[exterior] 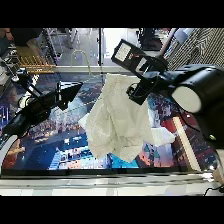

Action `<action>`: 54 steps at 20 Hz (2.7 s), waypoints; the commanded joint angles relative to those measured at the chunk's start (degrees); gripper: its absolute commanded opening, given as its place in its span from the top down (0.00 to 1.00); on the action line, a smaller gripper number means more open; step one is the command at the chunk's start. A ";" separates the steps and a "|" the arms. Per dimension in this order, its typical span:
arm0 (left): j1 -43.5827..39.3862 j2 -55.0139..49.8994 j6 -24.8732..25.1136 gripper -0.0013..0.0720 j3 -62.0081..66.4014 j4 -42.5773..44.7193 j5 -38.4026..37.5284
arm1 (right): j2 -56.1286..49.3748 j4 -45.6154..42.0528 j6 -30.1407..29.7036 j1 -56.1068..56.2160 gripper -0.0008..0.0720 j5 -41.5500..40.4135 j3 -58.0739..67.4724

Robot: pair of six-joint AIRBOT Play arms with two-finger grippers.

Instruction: Fold the clothes and pants, and hang the long-sleeved shirts on hangers.

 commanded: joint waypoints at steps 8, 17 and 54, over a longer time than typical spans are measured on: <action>-0.09 -0.81 0.68 0.96 -0.07 -0.50 -0.02 | -15.63 17.75 -16.50 -4.61 0.65 -23.96 -0.68; 4.33 -0.33 -9.11 0.01 10.01 10.21 12.44 | -14.49 18.99 -19.69 -4.66 0.95 -5.44 -0.70; -21.88 7.08 -123.34 0.97 10.25 115.10 65.18 | -4.35 18.01 14.36 -11.93 0.95 12.04 10.36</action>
